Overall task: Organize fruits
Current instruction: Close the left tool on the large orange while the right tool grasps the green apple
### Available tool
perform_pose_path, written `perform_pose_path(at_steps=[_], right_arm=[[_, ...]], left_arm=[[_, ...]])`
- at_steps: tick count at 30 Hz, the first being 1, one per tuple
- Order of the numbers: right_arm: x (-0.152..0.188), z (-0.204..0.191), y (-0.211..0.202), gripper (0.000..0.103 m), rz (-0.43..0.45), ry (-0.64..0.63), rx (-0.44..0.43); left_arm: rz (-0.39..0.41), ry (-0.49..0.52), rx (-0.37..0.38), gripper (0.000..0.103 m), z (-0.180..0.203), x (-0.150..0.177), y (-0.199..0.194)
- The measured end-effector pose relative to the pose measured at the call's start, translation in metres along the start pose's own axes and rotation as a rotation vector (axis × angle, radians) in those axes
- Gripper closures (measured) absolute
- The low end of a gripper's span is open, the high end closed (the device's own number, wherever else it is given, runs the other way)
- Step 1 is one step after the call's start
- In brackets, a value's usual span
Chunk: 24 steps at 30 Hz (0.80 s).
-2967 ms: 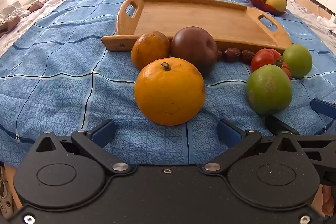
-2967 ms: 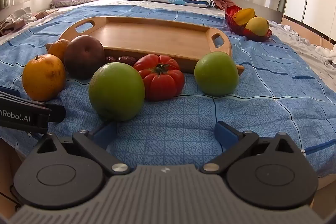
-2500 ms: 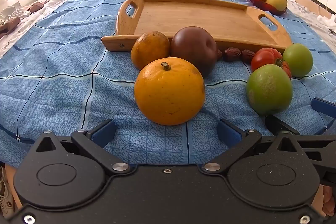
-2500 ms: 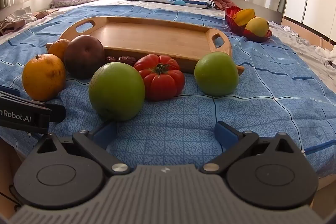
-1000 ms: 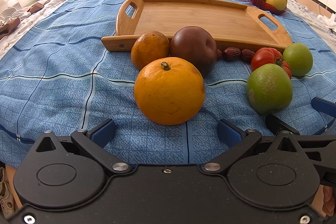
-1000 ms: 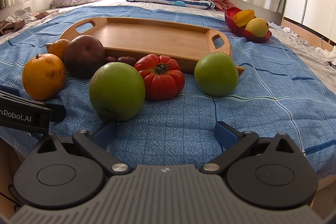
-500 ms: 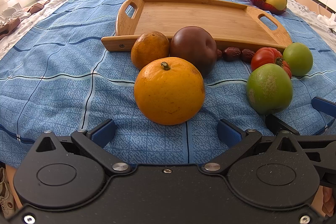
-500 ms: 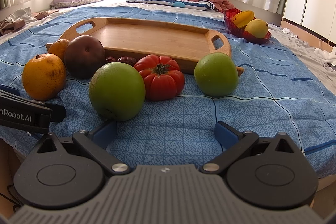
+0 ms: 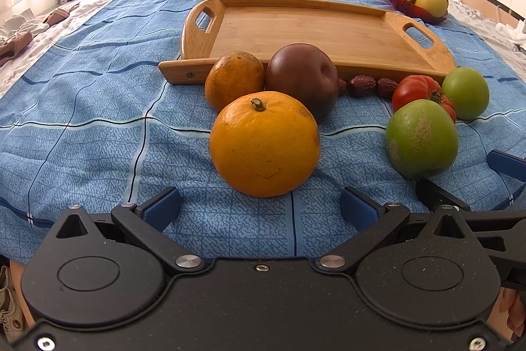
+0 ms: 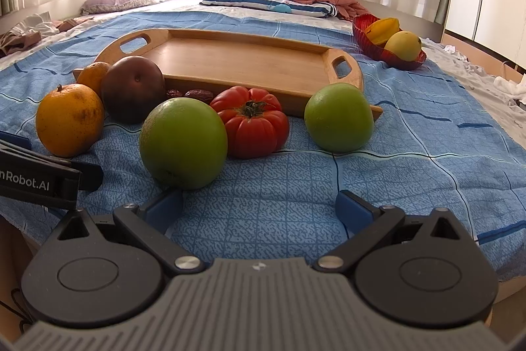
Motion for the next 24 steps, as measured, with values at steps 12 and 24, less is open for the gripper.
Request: perform_pose_path(at_steps=[12,24], right_arm=[[0.004,-0.001,0.002,0.000,0.064,-0.012,0.029],[-0.004,-0.016,-0.016,0.000,0.174,-0.015,-0.052]], left_arm=[[0.100,0.034,0.041,0.000,-0.002,0.005,-0.002],[0.262,-0.079,0.111,0.003,-0.018,-0.017,-0.040]])
Point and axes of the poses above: each gripper's, at about its wrist camera, not at the fingertips, and y roughly the way its jaws point, z to its right, x to its underside, the point moved 8 cm from there along y, roughly the way its jaws point, and after that the axes turned 14 degrees about -y, right-handed, at the moved point
